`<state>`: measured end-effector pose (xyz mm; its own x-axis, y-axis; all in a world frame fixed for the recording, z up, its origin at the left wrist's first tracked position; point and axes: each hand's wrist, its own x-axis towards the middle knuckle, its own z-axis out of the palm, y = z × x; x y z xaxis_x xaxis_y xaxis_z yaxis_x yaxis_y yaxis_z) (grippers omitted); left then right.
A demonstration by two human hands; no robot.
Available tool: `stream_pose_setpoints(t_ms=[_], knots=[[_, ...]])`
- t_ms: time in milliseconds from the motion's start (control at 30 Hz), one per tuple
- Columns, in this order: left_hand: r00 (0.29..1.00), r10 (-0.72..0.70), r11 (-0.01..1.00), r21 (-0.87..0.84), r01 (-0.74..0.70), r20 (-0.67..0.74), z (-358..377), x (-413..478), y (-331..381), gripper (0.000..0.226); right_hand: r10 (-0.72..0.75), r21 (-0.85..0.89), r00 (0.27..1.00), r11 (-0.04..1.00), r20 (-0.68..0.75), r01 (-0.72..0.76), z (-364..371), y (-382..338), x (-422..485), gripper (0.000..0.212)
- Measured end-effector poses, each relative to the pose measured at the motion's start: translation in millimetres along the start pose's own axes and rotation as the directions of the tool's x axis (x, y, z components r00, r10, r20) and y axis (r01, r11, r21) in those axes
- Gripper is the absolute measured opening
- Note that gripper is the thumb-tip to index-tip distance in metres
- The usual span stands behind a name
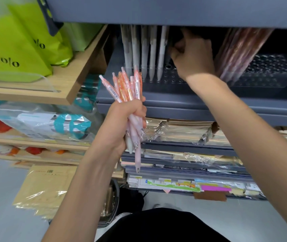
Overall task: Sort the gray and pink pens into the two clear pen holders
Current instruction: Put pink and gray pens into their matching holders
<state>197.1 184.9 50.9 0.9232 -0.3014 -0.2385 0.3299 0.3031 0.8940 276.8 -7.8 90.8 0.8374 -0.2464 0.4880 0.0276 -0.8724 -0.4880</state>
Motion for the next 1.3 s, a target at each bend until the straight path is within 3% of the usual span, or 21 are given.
stream_pose_setpoints(t_ms=[167, 267, 333, 433, 600, 800, 1000, 1167, 1300], knots=[[0.999, 0.005, 0.999, 0.048, -0.006, 0.032, 4, -1, -1, 0.034, 0.091, 0.126, 0.995, 0.988, -0.032, -0.086, -7, 9, -3, 0.02], [0.997, -0.005, 0.992, 0.124, -0.004, 0.073, 7, -3, -2, 0.034, 0.198, 0.5, 0.976, 0.857, -0.095, -0.126, -22, 2, -21, 0.017], [0.996, -0.017, 0.989, 0.148, 0.003, 0.093, 11, -5, -3, 0.037, 0.138, 0.623, 0.987, 0.766, 0.077, -0.156, -33, -3, -36, 0.013], [0.995, -0.033, 0.983, 0.185, 0.015, 0.097, 18, -5, -5, 0.044, 0.0, 0.654, 0.922, 0.704, 0.387, -0.275, -41, -5, -51, 0.01], [0.994, -0.046, 0.983, 0.184, 0.027, 0.102, 27, -4, -9, 0.044, -0.081, 0.644, 0.837, 0.68, 0.542, -0.351, -43, -3, -57, 0.016], [1.0, -0.007, 1.0, -0.003, 0.007, -0.008, 32, -7, -10, 0.01, -0.028, 0.748, 0.873, 0.53, 0.487, -0.4, -47, 1, -59, 0.006], [0.985, 0.035, 0.998, -0.052, -0.045, -0.172, 29, -4, -7, 0.011, -0.011, 0.841, 0.921, 0.41, 0.391, -0.352, -53, 8, -69, 0.016], [0.989, 0.029, 0.998, -0.059, -0.038, -0.145, 35, 0, -6, 0.029, 0.071, 0.907, 0.963, 0.325, 0.259, -0.268, -61, 15, -80, 0.019], [0.991, 0.023, 0.998, -0.062, -0.031, -0.128, 47, 1, -13, 0.03, 0.153, 0.917, 0.962, 0.301, 0.224, -0.262, -66, 24, -90, 0.015]])
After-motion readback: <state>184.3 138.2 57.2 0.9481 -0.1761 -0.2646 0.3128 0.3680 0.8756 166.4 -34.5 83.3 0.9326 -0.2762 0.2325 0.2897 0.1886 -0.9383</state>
